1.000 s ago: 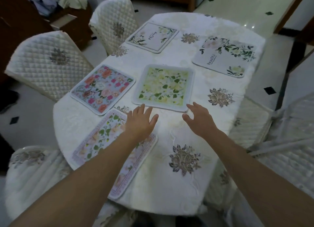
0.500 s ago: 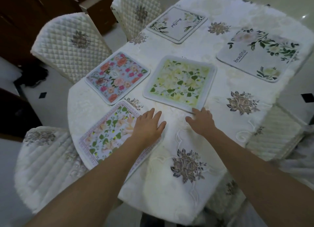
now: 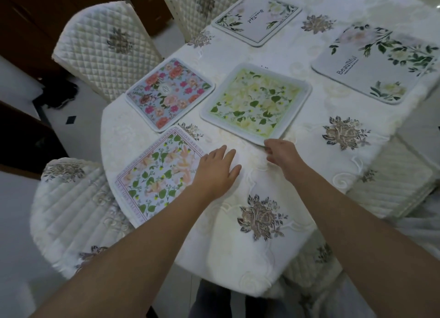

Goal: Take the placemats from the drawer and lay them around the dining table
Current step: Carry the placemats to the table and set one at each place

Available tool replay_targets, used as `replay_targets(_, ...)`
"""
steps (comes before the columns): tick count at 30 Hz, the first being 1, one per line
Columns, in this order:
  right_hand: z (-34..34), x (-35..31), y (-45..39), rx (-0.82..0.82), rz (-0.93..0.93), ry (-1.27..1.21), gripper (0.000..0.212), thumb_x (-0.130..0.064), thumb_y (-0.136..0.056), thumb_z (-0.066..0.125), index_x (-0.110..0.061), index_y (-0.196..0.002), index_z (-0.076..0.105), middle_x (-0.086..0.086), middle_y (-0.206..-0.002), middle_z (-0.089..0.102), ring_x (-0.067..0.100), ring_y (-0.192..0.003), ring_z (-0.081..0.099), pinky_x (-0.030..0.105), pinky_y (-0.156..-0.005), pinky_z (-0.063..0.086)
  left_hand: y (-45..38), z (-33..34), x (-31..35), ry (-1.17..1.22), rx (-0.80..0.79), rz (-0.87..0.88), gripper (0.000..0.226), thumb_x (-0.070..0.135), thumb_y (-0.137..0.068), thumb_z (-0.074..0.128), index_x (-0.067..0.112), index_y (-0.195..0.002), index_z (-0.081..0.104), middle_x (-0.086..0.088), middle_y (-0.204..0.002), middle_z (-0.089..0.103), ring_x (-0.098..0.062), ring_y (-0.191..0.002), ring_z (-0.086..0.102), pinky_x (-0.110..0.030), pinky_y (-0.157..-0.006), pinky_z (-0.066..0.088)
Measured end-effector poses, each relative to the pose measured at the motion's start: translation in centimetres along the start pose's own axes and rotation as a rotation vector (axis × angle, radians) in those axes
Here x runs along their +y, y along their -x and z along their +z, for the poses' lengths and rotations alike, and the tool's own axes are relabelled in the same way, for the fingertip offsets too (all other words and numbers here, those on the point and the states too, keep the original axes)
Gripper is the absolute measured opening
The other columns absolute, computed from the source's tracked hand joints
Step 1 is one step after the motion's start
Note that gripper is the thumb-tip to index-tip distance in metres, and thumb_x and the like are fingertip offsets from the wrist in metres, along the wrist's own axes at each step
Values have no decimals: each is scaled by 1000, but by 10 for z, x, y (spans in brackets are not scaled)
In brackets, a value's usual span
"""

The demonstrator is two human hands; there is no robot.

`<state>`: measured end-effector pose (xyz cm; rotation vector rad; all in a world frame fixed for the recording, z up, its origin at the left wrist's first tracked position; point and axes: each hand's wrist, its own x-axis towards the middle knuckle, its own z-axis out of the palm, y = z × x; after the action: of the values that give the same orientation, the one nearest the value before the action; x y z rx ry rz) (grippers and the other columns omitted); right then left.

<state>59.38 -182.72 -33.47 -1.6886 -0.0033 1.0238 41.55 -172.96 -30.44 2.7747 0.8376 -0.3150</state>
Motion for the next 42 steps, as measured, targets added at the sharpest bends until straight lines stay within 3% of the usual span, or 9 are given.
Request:
replay_targets(3,-5,9,9,-14,-4,54,24,-25,-90,66,-11,-109,67,5,-106,61,19,-96,58,30,-83,52,5,3,-1,14,3,-4,59,50,-102,34,21,-152,27,-8,-161,23,-28,-145,25,-43,-116,20)
replay_targets(8,-16,37,52,-77,52,109,23,-27,-89,67,-12,-107,67,2,-100,58,15,-87,57,30,-79,53,14,14,7,8,-40,7,62,51,-100,38,21,-153,26,-9,-160,23,-29,-144,27,-45,-114,25)
replay_targets(13,-28,78,98,-84,70,189,38,-27,-91,64,-15,-127,62,4,-116,63,17,-90,61,30,-80,52,28,33,21,6,-94,33,66,49,-99,44,23,-155,20,-12,-162,17,-32,-145,27,-47,-115,27)
replay_targets(18,-31,99,112,-72,65,214,39,-24,-91,63,-16,-129,62,3,-127,64,17,-113,61,40,-104,47,40,58,28,-16,-149,96,64,47,-100,43,23,-154,19,-14,-163,10,-35,-148,15,-49,-119,21)
replay_targets(23,-35,72,102,53,-66,265,46,-21,-94,58,-11,-139,52,5,-131,56,19,-109,58,33,-94,47,40,67,25,-30,-153,141,61,44,-101,39,23,-154,18,-16,-163,6,-32,-150,12,-51,-120,18)
replay_targets(27,-41,61,89,98,-33,196,44,-20,-93,59,-7,-135,55,11,-135,57,27,-121,56,44,-107,43,37,63,23,-43,-166,170,60,44,-102,37,24,-155,18,-14,-164,5,-31,-150,9,-52,-120,15)
replay_targets(35,-87,72,105,227,16,169,35,-21,-94,58,-10,-126,64,7,-125,63,25,-113,60,42,-103,46,24,63,34,-49,-186,207,56,47,-102,34,26,-152,23,-11,-164,7,-31,-151,6,-55,-119,15)
replay_targets(42,-97,83,112,205,-8,240,37,-20,-95,57,-9,-129,61,8,-127,64,22,-111,60,37,-101,47,12,63,43,-54,-179,221,58,45,-102,34,26,-155,19,-10,-164,4,-31,-151,2,-53,-121,12)
